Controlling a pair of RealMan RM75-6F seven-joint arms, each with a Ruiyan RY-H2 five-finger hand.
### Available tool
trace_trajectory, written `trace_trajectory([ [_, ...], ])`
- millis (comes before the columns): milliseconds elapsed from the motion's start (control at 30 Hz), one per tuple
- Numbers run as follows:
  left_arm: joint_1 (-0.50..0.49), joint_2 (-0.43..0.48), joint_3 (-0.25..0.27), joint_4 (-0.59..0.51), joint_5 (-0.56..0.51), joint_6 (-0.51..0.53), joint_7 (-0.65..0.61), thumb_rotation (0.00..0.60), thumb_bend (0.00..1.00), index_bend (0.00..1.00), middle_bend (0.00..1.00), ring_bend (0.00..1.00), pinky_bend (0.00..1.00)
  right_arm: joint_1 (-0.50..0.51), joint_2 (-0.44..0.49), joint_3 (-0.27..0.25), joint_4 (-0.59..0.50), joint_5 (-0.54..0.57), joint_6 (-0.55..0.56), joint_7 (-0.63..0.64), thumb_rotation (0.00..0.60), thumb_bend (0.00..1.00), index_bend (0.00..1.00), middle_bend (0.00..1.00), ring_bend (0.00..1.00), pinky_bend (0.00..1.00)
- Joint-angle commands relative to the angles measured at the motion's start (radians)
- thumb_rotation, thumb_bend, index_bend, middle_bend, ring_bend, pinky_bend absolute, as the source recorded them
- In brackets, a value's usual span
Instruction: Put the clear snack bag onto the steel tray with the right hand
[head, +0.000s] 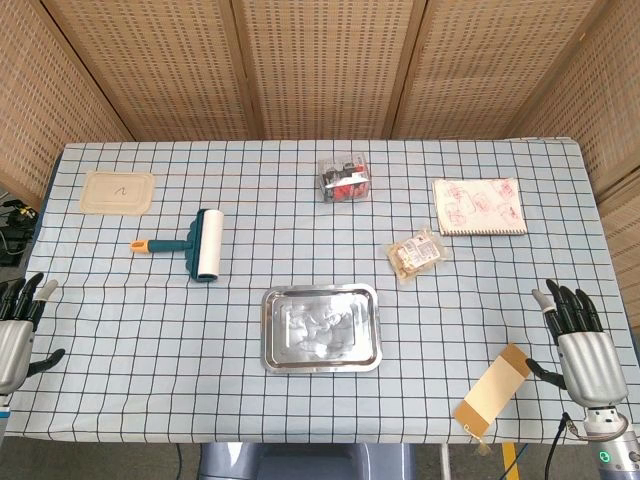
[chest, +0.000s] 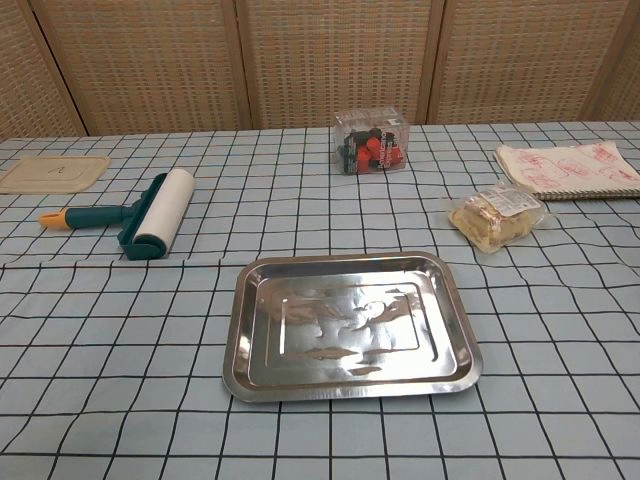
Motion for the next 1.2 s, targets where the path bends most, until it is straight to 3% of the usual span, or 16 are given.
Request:
trace_trajectory([
  [33,0.000,0.002,0.001,-0.004,0.002,0.001,0.000,0.600,0.13,0.00,0.00,0.00,0.00,0.001,-0.001,-0.001,0.001,0.002,-0.003,0.001,0.600,0.08,0.00,0.00,0.00,0.00],
  [800,0.012,0.016,-0.003,-0.016,0.007,0.026,-0.018,0.600,0.13,0.00,0.00,0.00,0.00,0.034,-0.016,0.000,0.002,-0.008,-0.050,0.019,0.600,0.08,0.00,0.00,0.00,0.00],
  [1033,0.008,0.016,-0.009,-0.012,-0.006,0.018,-0.022,0.600,0.13,0.00,0.00,0.00,0.00,0.171,-0.040,0.070,-0.046,0.028,-0.211,-0.034,0.600,0.08,0.03,0.00,0.00,0.00],
  [1200,0.006,0.016,-0.016,-0.005,-0.028,0.006,-0.034,0.600,0.13,0.00,0.00,0.00,0.00,0.307,-0.107,0.149,-0.022,0.140,-0.385,-0.098,0.600,0.10,0.11,0.00,0.00,0.00],
])
